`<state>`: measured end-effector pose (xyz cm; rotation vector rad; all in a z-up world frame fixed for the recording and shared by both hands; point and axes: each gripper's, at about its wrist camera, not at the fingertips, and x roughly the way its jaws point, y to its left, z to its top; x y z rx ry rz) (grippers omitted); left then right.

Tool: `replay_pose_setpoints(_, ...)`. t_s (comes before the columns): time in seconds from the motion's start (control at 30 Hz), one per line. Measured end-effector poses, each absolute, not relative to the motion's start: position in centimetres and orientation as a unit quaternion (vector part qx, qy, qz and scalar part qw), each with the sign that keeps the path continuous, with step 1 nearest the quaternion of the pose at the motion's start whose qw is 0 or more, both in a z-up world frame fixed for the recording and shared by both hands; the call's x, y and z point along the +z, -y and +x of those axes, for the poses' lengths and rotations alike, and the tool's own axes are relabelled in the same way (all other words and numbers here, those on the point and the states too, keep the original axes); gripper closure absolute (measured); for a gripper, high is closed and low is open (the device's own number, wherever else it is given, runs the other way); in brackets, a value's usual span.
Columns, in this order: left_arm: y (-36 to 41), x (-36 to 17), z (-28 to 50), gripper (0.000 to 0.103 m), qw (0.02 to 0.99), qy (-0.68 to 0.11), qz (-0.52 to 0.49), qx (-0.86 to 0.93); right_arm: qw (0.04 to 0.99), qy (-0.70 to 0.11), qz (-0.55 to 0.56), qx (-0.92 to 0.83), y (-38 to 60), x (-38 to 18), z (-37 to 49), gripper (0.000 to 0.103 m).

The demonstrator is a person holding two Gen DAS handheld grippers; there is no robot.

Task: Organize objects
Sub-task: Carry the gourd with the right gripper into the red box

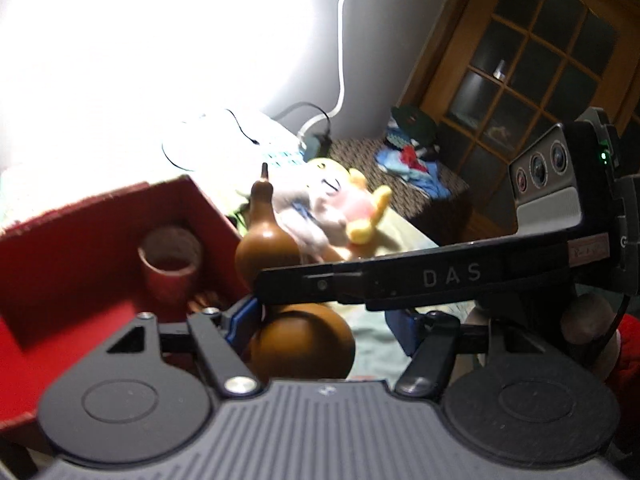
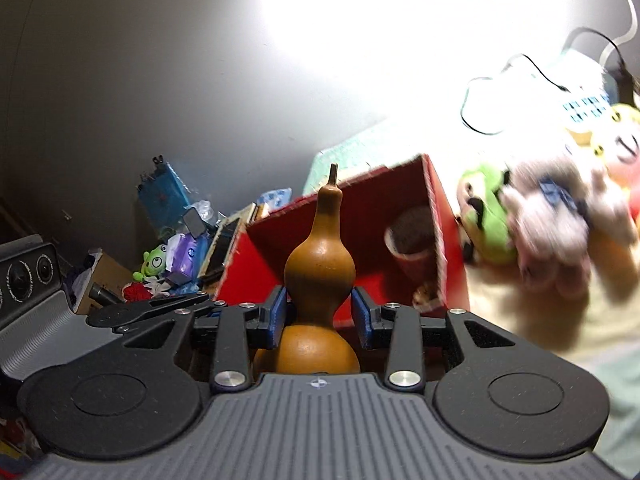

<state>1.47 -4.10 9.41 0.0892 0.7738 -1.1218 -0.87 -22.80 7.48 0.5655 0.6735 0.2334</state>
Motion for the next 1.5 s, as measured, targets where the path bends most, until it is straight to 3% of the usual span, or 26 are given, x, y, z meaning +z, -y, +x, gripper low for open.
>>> replay_pose_setpoints(0.3,3.1,9.4,7.7,0.035,0.807,-0.373,0.014,-0.459,0.897,-0.363,0.208,0.144,20.6,7.4,6.9,0.065)
replay_pose_setpoints(0.73,3.9,1.7,14.0,0.035,0.785,-0.489,-0.03,-0.379,0.844,-0.493,0.141,0.158,18.4,1.6,14.4,0.065)
replay_pose_setpoints(1.03,5.2,-1.7,15.5,0.035,0.763,-0.549,-0.011,-0.341,0.811,-0.549,0.13,0.154,18.5,-1.6,16.2,0.066)
replay_pose_setpoints(1.5,5.1,-2.5,16.4,0.035,0.749,-0.576,-0.011,-0.327,0.791,-0.584,0.112,0.14,18.2,-2.7,17.3,0.069)
